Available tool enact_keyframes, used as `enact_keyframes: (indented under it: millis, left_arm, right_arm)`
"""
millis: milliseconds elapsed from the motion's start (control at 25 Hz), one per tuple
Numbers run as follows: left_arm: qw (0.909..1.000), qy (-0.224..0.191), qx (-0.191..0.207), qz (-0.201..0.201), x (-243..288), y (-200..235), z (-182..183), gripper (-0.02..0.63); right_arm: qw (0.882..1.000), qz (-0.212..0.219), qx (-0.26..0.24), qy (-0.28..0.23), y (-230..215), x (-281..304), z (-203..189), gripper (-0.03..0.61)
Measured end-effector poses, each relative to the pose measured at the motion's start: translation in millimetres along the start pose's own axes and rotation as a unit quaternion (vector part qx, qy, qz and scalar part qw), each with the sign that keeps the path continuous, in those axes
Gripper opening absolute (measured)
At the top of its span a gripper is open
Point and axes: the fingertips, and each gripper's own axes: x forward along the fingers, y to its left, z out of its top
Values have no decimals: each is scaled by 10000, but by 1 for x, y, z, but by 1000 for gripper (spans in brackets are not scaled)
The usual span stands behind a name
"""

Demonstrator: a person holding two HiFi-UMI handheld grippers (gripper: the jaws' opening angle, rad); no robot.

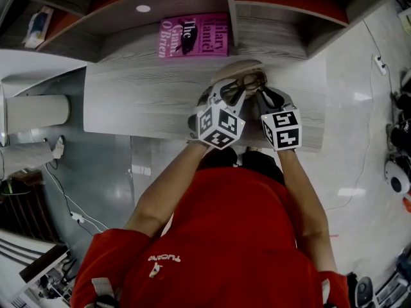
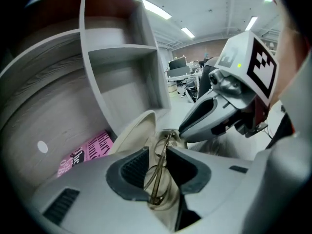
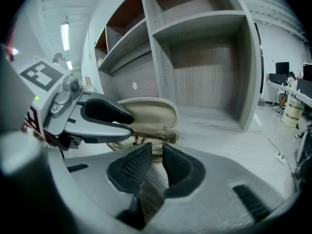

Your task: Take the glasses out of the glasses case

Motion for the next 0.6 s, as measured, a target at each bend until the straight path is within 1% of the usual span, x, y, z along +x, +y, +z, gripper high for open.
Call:
enact_keyframes:
  millis: [240,440,600]
  left_arm:
    - [9985,368,243,-329,12,-2,-2,97]
    - [9947,703,397,-639,20,-10,-8,97]
    - [9924,873,431,-749,24,-14,-12,90]
  right_arm:
    - [10000,29,-87,-5,0,0,2,71]
    - [9999,65,-96,-8,1,0,1,71]
    - [9999,94,-121,12,1,0,2,71]
